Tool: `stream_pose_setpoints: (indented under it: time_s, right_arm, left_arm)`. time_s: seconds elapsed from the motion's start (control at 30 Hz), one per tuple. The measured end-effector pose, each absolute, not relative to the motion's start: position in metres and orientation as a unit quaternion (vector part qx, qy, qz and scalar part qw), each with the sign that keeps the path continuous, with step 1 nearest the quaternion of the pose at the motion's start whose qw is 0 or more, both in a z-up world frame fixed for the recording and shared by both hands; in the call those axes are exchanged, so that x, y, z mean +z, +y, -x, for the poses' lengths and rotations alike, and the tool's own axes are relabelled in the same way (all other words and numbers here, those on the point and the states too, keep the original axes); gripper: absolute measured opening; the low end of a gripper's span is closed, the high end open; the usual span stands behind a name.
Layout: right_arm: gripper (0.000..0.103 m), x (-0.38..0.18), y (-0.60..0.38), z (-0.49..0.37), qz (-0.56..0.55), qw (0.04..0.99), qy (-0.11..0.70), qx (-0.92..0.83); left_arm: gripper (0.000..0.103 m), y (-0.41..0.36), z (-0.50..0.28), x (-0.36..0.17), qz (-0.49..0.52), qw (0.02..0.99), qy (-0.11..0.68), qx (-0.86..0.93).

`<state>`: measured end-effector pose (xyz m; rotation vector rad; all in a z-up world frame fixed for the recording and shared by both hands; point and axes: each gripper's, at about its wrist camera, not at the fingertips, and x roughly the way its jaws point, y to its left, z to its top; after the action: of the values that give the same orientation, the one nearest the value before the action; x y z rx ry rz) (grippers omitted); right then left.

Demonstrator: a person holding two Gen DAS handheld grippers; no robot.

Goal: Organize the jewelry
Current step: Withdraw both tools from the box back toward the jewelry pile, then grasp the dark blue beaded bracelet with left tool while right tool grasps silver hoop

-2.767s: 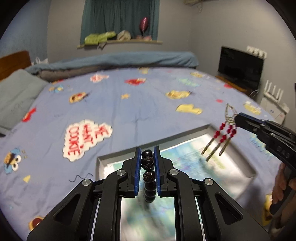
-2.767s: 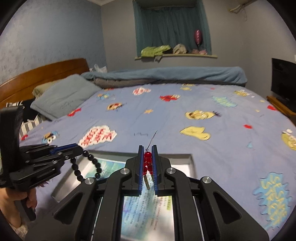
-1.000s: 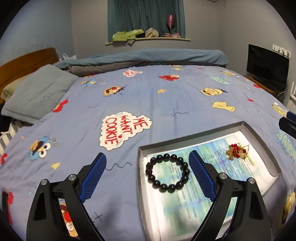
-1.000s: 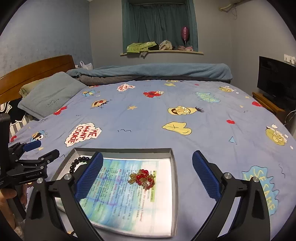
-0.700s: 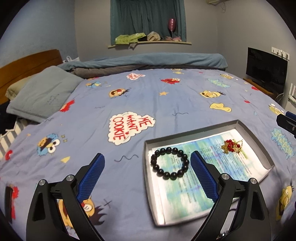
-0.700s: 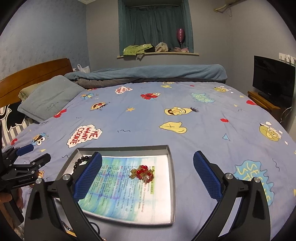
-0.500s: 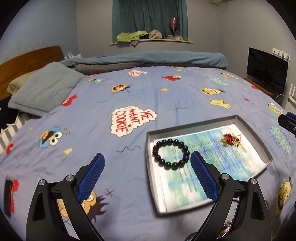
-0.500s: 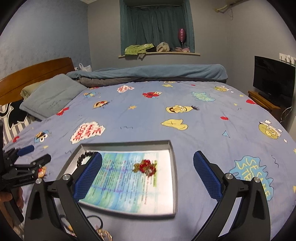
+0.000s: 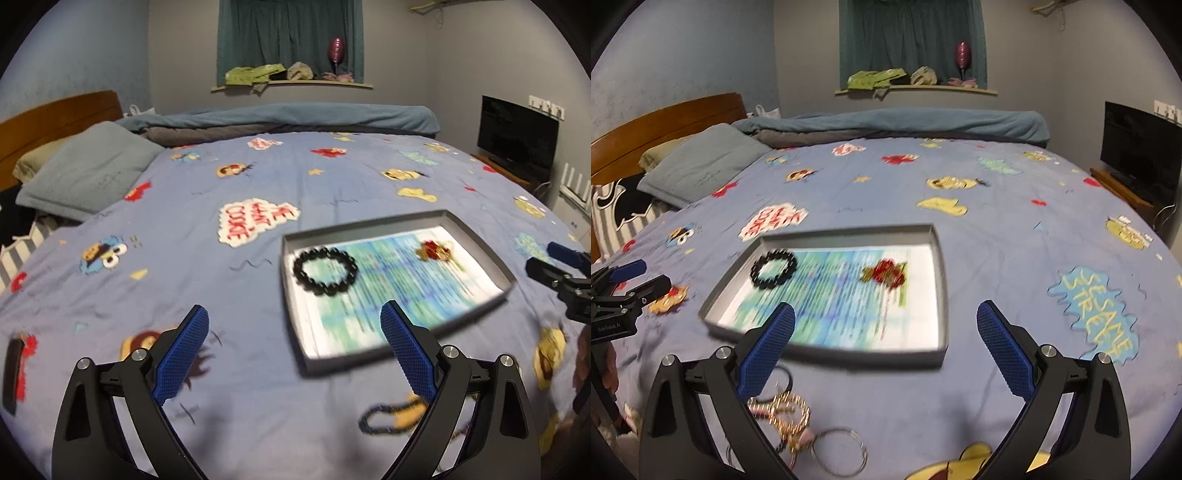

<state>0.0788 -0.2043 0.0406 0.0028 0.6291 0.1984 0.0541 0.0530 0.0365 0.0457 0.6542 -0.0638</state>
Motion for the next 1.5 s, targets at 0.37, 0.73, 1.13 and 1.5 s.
stream_pose_setpoints:
  time_s: [0.37,0.73,1.13,1.5]
  right_arm:
    - [0.098,0.014,-0.213,-0.056,0.017,0.936,0.342,0.078]
    - [0.097,0.0,-0.221,-0.038,0.044,0.932,0.35,0.078]
    - [0.094,-0.02,-0.217,-0.035,0.025,0.904,0.402,0.146]
    - [0.052,-0.026,-0.21,-0.032,0.033,0.887,0.426,0.173]
  left_arm:
    - [0.094,0.043,-0.025,0.01,-0.039,0.934,0.352,-0.052]
    - [0.094,0.045,-0.012,-0.009,-0.05,0.921,0.381,-0.068]
    - [0.082,0.024,-0.019,-0.036,-0.05,0.901,0.416,-0.115]
    - [0.043,0.017,-0.026,-0.039,-0.038,0.896,0.424,-0.129]
